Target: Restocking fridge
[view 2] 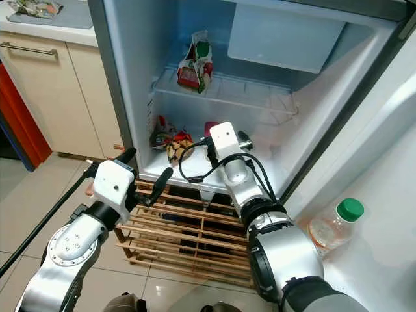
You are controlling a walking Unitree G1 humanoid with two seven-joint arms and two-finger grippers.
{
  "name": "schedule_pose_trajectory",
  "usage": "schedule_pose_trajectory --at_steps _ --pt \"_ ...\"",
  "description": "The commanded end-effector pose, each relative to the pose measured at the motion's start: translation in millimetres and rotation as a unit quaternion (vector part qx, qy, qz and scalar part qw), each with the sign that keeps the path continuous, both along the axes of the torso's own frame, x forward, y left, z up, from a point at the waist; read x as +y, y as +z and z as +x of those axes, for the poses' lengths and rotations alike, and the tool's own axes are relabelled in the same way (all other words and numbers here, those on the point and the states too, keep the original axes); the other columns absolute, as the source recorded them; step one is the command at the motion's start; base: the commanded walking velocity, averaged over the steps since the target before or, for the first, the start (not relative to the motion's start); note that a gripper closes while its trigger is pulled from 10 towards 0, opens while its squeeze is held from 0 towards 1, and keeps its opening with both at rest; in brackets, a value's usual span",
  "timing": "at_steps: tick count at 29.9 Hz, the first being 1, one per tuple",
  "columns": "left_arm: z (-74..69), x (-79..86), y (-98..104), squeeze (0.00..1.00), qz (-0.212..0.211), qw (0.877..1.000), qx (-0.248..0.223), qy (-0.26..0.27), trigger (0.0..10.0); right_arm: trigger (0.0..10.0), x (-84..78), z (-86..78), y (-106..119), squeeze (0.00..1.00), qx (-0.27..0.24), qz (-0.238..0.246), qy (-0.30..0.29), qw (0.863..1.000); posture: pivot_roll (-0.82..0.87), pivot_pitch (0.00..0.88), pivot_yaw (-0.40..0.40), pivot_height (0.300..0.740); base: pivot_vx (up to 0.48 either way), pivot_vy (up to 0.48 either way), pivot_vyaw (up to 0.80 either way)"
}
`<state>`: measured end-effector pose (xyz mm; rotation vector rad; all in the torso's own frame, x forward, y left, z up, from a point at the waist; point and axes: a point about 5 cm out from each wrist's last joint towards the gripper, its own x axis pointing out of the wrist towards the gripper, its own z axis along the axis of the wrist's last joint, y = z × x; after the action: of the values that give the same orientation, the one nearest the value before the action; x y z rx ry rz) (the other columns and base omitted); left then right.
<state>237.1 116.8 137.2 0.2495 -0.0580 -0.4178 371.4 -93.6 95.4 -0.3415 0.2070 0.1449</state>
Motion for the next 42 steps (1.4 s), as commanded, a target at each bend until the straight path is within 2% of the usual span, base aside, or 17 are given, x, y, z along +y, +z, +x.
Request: schedule_pose_trajectory --at_steps 1,4,5,6,7,10,13,17,19,22,23,24,26,30,33,37,42 --pt "-2.2 -3.5 2.4 0.0 0.0 1.0 -0.001 -0.007 10.0 10.0 4.0 1.1 4.7 0.0 -0.011 0.027 0.008 1.0 0.16 0.0 -0.084 0.74 0.0 0.0 0.0" --pt "-2.0 -3.5 1.6 0.0 0.0 1.0 0.002 -0.005 10.0 10.0 12.2 -6.5 -6.2 0.0 0.02 0.094 0.018 0.995 0.15 0.0 -0.086 0.74 0.0 0.0 0.0" --pt "-2.0 -3.5 1.6 0.0 0.0 1.0 0.002 -0.005 10.0 10.0 12.2 -6.5 -6.2 0.0 0.02 0.094 0.018 0.995 0.15 0.0 -0.086 0.74 0.0 0.0 0.0" --pt "-1.8 -4.4 0.7 0.0 -0.001 1.0 0.003 -0.006 10.0 10.0 13.2 -15.5 -22.7 0.0 0.07 0.136 0.013 0.988 0.14 0.0 -0.087 0.74 0.0 0.0 0.0" --pt "-1.3 -5.1 0.4 0.0 -0.001 1.0 0.004 -0.007 10.0 10.0 13.5 -19.8 -30.0 0.0 0.092 0.153 0.01 0.984 0.14 0.0 -0.086 0.74 0.0 0.0 0.0" --pt "0.7 -6.2 0.0 0.0 -0.002 1.0 0.004 -0.008 10.0 10.0 14.7 -28.5 -43.4 0.0 0.135 0.18 0.011 0.974 0.13 0.0 -0.086 0.74 0.0 0.0 0.0" --pt "3.6 -7.5 0.6 0.0 -0.004 1.0 0.003 -0.01 10.0 10.0 9.8 -33.7 -50.9 0.0 0.147 0.176 0.014 0.973 0.12 0.0 -0.088 0.74 0.0 0.0 0.0" --pt "7.1 -8.9 1.7 0.0 -0.005 1.0 -0.002 -0.011 10.0 10.0 -5.2 -33.4 -48.4 0.0 0.128 0.166 0.013 0.978 0.11 0.0 -0.098 0.74 0.0 0.0 0.0" --pt "7.7 -7.9 4.1 0.0 -0.014 1.0 -0.008 -0.004 10.0 10.0 -21.6 -36.5 -40.8 0.0 0.087 0.149 0.006 0.985 0.11 0.0 -0.11 0.74 0.0 0.0 0.0" --pt "8.0 -5.4 9.4 0.0 -0.041 0.999 -0.016 0.015 10.0 10.0 -52.6 -53.0 -27.6 0.0 0.021 0.108 -0.014 0.994 0.1 0.0 -0.125 0.74 0.0 0.0 0.0" --pt "8.0 -5.4 9.4 0.0 -0.041 0.999 -0.016 0.015 10.0 10.0 -52.6 -53.0 -27.6 0.0 0.021 0.108 -0.014 0.994 0.1 0.0 -0.125 0.74 0.0 0.0 0.0" --pt "7.7 -4.8 10.8 0.0 -0.054 0.998 -0.017 0.022 10.0 10.0 -67.4 -64.7 -23.5 0.0 0.0 0.104 -0.031 0.994 0.09 0.0 -0.131 0.74 0.0 0.0 0.0" --pt "7.4 -3.3 9.8 0.0 -0.068 0.997 -0.011 0.036 10.0 10.0 -83.7 -78.1 -20.4 0.0 -0.024 0.113 -0.054 0.992 0.09 0.0 -0.131 0.74 0.0 0.0 0.0" --pt "7.2 -2.0 7.4 0.0 -0.074 0.996 -0.008 0.044 10.0 10.0 -97.2 -89.8 -19.3 0.0 -0.038 0.116 -0.072 0.99 0.07 0.0 -0.12 0.74 0.0 0.0 0.0" --pt "11.3 -3.5 5.1 0.0 -0.065 0.997 -0.008 0.036 10.0 10.0 -99.8 -94.5 -15.0 0.0 -0.041 0.126 -0.082 0.988 0.06 0.0 -0.1 0.74 0.0 0.0 0.0" --pt "17.4 -3.7 8.3 0.0 -0.056 0.998 -0.018 0.031 10.0 10.0 -86.7 -91.3 -4.2 0.0 -0.052 0.149 -0.065 0.985 0.06 0.0 -0.093 0.74 0.0 0.0 0.0" --pt "19.3 1.1 10.5 0.0 -0.055 0.997 -0.023 0.041 10.0 10.0 -78.8 -91.7 -2.1 0.0 -0.057 0.168 -0.055 0.983 0.07 0.0 -0.081 0.74 0.0 0.0 0.0"
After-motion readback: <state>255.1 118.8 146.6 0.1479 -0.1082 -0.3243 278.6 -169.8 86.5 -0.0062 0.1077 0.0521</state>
